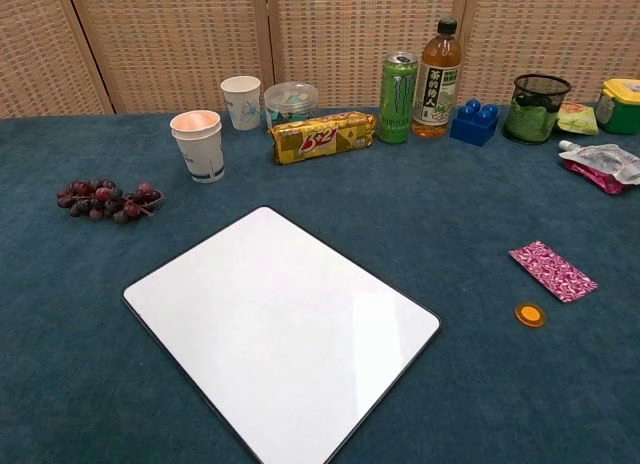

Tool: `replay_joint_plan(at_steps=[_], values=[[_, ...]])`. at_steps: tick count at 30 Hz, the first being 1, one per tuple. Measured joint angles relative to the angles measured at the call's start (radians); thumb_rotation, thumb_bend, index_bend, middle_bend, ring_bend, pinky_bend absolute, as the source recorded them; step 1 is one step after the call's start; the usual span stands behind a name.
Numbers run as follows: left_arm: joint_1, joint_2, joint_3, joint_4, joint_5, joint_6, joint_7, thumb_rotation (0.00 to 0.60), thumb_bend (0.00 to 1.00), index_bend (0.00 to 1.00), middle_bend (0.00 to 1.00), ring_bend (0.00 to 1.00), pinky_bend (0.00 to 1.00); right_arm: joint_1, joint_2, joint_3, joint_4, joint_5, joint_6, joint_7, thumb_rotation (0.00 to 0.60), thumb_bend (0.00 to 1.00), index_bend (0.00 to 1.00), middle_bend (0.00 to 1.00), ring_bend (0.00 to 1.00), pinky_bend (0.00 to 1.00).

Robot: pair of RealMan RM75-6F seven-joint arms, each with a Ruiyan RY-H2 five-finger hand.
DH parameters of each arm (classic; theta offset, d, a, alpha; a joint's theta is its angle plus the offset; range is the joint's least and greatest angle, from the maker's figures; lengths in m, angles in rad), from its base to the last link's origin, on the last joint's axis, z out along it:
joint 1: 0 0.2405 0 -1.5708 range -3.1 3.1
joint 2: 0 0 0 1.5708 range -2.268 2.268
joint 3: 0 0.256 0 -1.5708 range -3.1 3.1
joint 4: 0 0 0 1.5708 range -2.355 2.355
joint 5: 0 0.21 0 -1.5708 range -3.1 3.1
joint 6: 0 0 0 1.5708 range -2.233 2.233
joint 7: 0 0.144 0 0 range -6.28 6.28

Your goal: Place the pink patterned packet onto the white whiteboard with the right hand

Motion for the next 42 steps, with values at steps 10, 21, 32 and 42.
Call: replay_joint_plan(at_steps=[10, 21, 32, 42], values=[[-0.004, -0.007, -0.002, 0.002, -0.004, -0.007, 0.014, 0.600, 0.00, 0.00, 0.00, 0.00, 0.00, 0.006, -0.004, 0.015, 0.026, -0.018, -0.064, 0.034, 0.600, 0.00, 0.00, 0.00, 0.00, 0.00], [-0.019, -0.023, -0.013, 0.015, -0.019, -0.027, 0.034, 0.600, 0.00, 0.00, 0.00, 0.00, 0.00, 0.220, 0.052, 0.006, 0.025, -0.095, -0.451, 0.061, 0.600, 0.00, 0.00, 0.00, 0.00, 0.00], [-0.042, -0.049, -0.023, 0.025, -0.061, -0.081, 0.091, 0.600, 0.00, 0.00, 0.00, 0.00, 0.00, 0.464, 0.014, 0.048, 0.098, -0.069, -0.797, 0.029, 0.600, 0.00, 0.04, 0.00, 0.00, 0.00], [-0.060, -0.062, -0.032, 0.031, -0.092, -0.118, 0.113, 0.600, 0.00, 0.00, 0.00, 0.00, 0.00, 0.528, -0.034, 0.077, 0.108, 0.037, -0.905, -0.090, 0.600, 0.00, 0.12, 0.00, 0.00, 0.00]])
